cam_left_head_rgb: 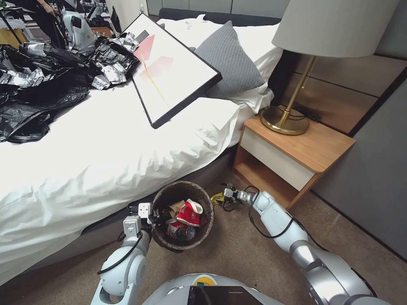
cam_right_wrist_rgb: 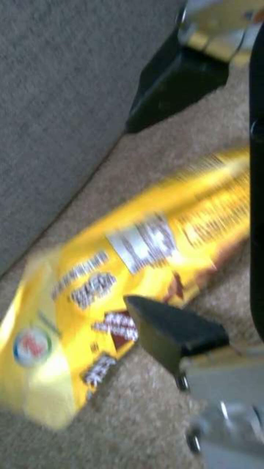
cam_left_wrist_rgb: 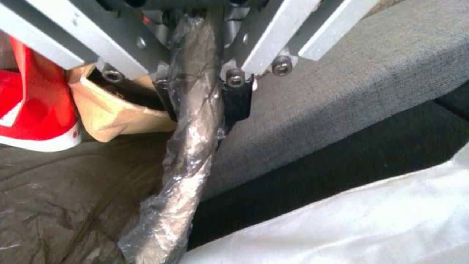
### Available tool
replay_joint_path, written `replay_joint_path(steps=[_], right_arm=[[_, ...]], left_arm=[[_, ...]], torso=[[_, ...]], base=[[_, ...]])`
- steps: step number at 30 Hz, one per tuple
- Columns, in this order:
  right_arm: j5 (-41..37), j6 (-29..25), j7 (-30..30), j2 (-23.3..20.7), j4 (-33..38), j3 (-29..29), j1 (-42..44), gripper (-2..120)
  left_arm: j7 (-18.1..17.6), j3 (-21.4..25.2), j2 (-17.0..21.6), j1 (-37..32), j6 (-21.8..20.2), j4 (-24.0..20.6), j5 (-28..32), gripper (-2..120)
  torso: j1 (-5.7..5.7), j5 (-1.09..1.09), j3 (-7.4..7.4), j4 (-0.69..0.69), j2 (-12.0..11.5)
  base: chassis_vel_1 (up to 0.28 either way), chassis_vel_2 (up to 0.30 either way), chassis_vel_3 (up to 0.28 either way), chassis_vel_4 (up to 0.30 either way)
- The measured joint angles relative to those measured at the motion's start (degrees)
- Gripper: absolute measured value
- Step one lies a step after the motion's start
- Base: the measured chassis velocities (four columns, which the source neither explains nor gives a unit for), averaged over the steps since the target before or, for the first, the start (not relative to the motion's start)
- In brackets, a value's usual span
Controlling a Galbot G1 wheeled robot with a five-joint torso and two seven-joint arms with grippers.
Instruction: Pick up the trash bin, then pick up the garbage from the floor and place it into the trash bin.
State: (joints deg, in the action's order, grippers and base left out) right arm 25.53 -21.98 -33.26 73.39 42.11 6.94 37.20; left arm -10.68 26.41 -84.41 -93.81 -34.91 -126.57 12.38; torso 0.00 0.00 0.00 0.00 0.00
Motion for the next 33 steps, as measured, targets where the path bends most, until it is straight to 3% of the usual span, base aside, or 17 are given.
replay_joint_path(steps=[1, 2, 7, 8, 10, 12, 13, 15, 18, 20, 21, 33], right_arm=[[-0.05, 0.00, 0.09, 0.01, -0.02, -0.03, 0.06, 84], [-0.10, 0.00, 0.17, 0.02, -0.02, -0.07, 0.13, 73], [-0.18, 0.00, 0.28, 0.04, -0.03, -0.12, 0.24, 71], [-0.22, 0.00, 0.33, 0.05, -0.03, -0.15, 0.31, 58], [-0.26, 0.00, 0.39, 0.06, -0.03, -0.18, 0.43, 45], [-0.27, 0.00, 0.41, 0.07, -0.03, -0.20, 0.47, 45], [-0.29, 0.00, 0.46, 0.07, -0.03, -0.24, 0.57, 34], [-0.30, 0.02, 0.52, 0.11, -0.03, -0.30, 0.65, 32], [-0.49, 0.13, 0.84, 0.40, -0.32, -0.53, 0.72, 12], [-0.58, 0.16, 0.88, 0.43, -0.32, -0.62, 0.74, 12], [-0.71, 0.22, 0.94, 0.46, -0.33, -0.86, 0.86, 3], [-1.86, 0.10, 1.88, 0.04, -0.08, -1.14, 1.39, 0]], left_arm=[[0.00, 0.00, 0.01, 0.01, 0.00, 0.00, 0.00, 0], [0.00, 0.01, 0.02, 0.02, 0.00, 0.00, 0.00, 0], [0.00, 0.01, 0.04, 0.02, 0.00, 0.00, 0.00, 0], [0.00, 0.02, 0.06, 0.03, 0.00, -0.01, 0.01, 0], [0.00, 0.02, 0.09, 0.04, 0.00, -0.04, 0.03, 0], [0.00, 0.03, 0.09, 0.05, 0.00, -0.05, 0.04, 0], [0.00, 0.03, 0.10, 0.07, 0.00, -0.09, 0.06, 0], [0.00, 0.03, 0.11, 0.11, 0.00, -0.12, 0.07, 0], [0.00, 0.04, 0.04, 0.16, -0.01, -0.23, 0.12, 0], [0.00, 0.04, 0.02, 0.17, -0.01, -0.27, 0.14, 0], [0.00, 0.04, 0.00, 0.22, -0.01, -0.34, 0.19, 0], [-0.01, 0.18, 0.22, 0.48, -0.12, -0.57, 0.61, 0]], torso=[[0.00, 0.00, 0.00, 0.00, 0.00], [0.00, 0.00, 0.00, 0.00, 0.00], [0.00, 0.00, 0.00, 0.00, 0.00], [0.00, 0.00, 0.00, -0.01, 0.00], [0.00, 0.00, 0.00, -0.01, 0.00], [0.00, 0.00, 0.00, 0.00, 0.00], [0.00, 0.00, 0.00, -0.01, 0.00], [0.00, 0.00, 0.00, -0.01, 0.00], [0.00, 0.00, 0.00, 0.00, 0.00], [0.00, 0.00, 0.00, 0.00, 0.00], [0.00, 0.00, 0.00, 0.00, 0.00], [0.00, 0.00, 0.00, 0.00, 0.00]], base=[[0.000, 0.000, 0.000, 0.000], [0.000, 0.000, 0.000, 0.000], [0.000, 0.000, 0.000, 0.000], [0.000, 0.000, 0.000, 0.000], [0.000, 0.000, 0.000, 0.000], [0.000, 0.000, 0.000, 0.000], [0.000, 0.000, 0.000, 0.000], [0.000, 0.000, 0.000, 0.000], [0.000, 0.000, 0.000, 0.000], [0.000, 0.000, 0.000, 0.000], [0.000, 0.000, 0.000, 0.000], [0.000, 0.000, 0.000, 0.000]])
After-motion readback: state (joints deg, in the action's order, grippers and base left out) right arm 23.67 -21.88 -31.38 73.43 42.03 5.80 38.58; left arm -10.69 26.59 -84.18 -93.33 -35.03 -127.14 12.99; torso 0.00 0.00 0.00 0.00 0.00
